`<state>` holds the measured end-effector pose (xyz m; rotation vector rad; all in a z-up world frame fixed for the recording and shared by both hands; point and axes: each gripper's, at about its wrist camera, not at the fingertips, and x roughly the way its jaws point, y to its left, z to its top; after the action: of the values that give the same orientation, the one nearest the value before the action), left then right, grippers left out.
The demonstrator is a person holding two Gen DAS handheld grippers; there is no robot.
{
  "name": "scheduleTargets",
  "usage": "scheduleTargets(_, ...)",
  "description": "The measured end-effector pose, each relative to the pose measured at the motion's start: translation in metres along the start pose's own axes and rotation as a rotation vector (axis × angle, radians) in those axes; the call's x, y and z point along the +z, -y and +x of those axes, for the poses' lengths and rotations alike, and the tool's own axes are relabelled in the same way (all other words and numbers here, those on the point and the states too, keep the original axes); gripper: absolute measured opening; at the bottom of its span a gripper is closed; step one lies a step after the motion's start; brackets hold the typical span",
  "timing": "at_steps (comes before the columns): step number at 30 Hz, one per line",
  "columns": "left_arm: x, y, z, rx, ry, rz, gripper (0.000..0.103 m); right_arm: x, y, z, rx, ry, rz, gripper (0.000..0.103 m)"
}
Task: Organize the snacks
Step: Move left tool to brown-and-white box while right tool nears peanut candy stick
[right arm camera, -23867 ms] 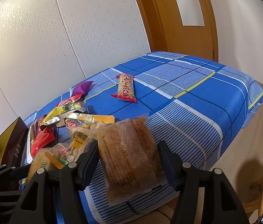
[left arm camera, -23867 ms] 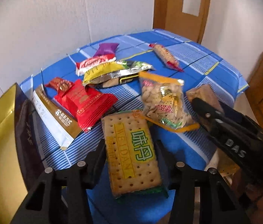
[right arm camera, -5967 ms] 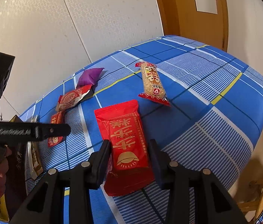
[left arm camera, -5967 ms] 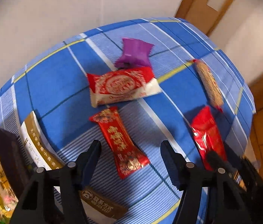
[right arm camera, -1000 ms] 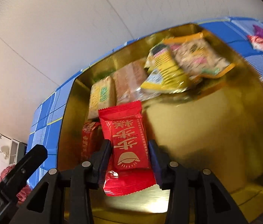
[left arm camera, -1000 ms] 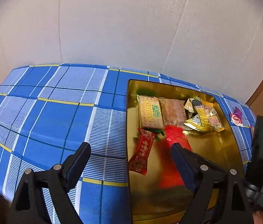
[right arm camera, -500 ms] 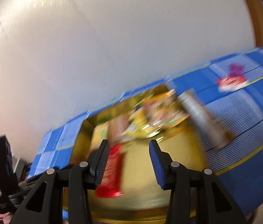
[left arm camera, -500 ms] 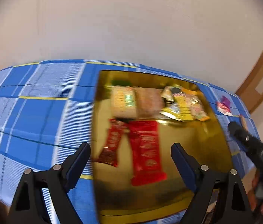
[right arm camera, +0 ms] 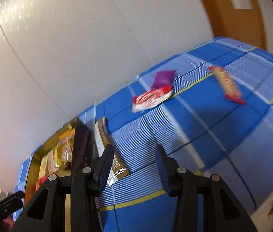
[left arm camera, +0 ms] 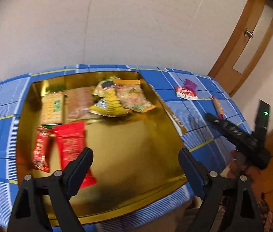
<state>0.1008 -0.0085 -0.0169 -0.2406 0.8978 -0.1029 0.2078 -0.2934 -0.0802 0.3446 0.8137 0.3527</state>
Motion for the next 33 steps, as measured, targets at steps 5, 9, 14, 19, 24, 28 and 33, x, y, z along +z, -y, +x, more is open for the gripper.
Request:
scheduleTargets(5, 0.002, 0.01, 0.004, -0.039, -0.042, -0.011, 0.09, -0.006, -0.038, 0.034, -0.004, -0.075, -0.18, 0.045)
scheduleTargets(9, 0.003, 0.011, 0.005, -0.023, -0.039, -0.008, 0.09, -0.014, -0.055, 0.062, -0.018, -0.14, -0.266, 0.043)
scheduleTargets(14, 0.005, 0.006, 0.008, 0.007, -0.03, -0.033, 0.09, -0.022, -0.051, 0.065, -0.012, -0.131, -0.269, 0.026)
scheduleTargets(19, 0.007, 0.014, 0.014, -0.011, -0.05, -0.054, 0.091, -0.029, -0.028, 0.041, -0.09, -0.116, -0.184, 0.025)
scheduleTargets(24, 0.012, 0.047, 0.022, -0.047, -0.056, 0.008, 0.091, -0.035, 0.011, 0.013, -0.073, -0.119, -0.045, 0.029)
scheduleTargets(28, 0.018, 0.085, 0.035, -0.066, -0.078, 0.066, 0.091, -0.03, 0.037, -0.021, -0.051, -0.028, 0.052, 0.034)
scheduleTargets(33, 0.027, 0.135, 0.057, -0.074, -0.076, 0.145, 0.091, -0.014, 0.083, -0.059, -0.1, 0.14, 0.232, 0.034)
